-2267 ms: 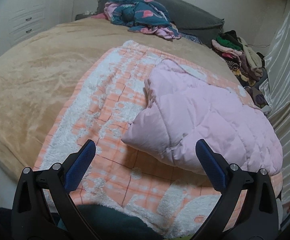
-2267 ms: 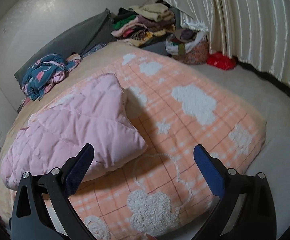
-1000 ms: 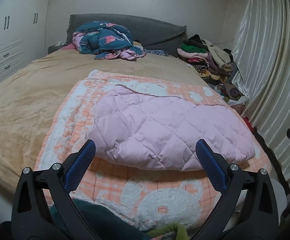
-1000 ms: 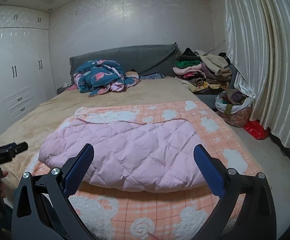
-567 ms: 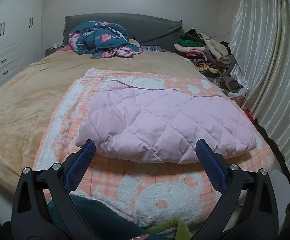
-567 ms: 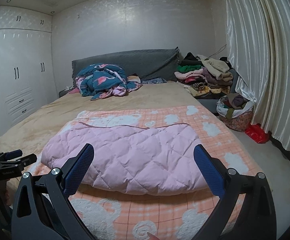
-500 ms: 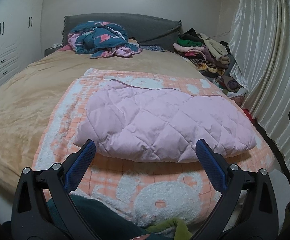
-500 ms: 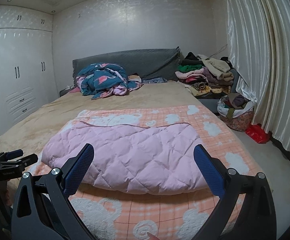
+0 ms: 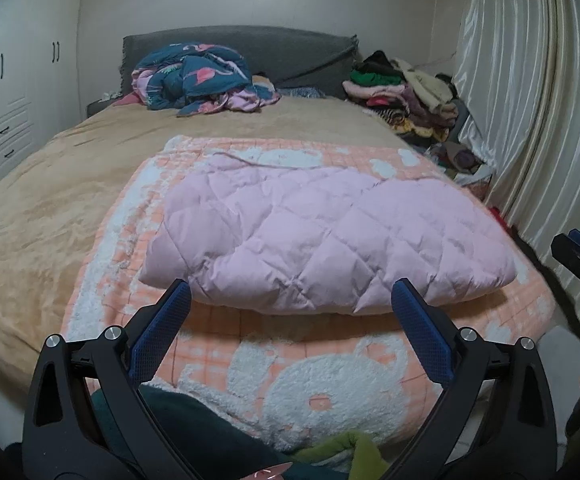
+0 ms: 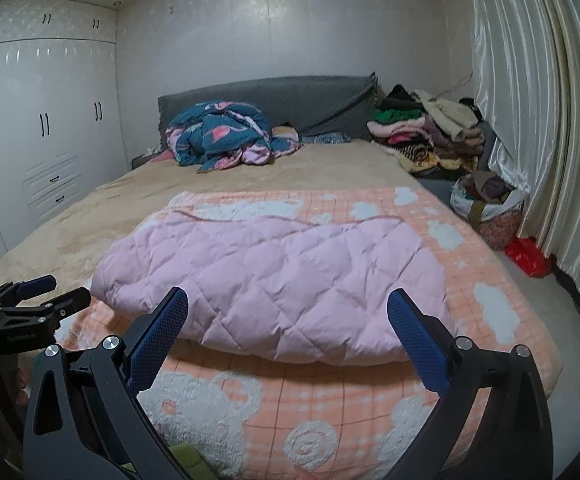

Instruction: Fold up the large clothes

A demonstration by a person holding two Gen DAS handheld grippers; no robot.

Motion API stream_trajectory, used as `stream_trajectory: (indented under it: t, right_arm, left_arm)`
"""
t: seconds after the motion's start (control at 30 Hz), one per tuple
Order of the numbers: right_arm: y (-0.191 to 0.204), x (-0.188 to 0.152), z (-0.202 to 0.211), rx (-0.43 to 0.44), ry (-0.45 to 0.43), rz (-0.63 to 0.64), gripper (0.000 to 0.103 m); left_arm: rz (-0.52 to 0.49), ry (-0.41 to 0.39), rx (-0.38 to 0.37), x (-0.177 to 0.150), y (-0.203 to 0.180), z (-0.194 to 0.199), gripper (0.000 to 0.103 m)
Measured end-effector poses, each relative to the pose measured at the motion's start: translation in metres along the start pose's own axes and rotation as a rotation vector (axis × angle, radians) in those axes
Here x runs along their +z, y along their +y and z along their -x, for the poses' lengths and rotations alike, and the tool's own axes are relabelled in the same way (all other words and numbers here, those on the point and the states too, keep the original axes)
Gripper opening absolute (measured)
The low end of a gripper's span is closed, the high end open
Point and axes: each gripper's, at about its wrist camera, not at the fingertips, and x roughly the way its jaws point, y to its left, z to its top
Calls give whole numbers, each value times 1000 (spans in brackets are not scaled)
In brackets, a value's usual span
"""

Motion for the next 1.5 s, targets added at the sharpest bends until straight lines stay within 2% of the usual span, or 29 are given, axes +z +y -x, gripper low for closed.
stream_trajectory:
  t: [0.2,0.67,1.5]
  right_arm:
    - [-1,-17,-14,-22,42,-2,99]
    - [4,-51,-38,-18,88,1,99]
    - [6,-53,-43,-15,98,-6,99]
  left_arm:
    - [3,47,-10,-9,-3,-15,94]
    - [-16,49,-21,-24,-10,-29,94]
    - [-20,51,-21,-26,-12,-29,94]
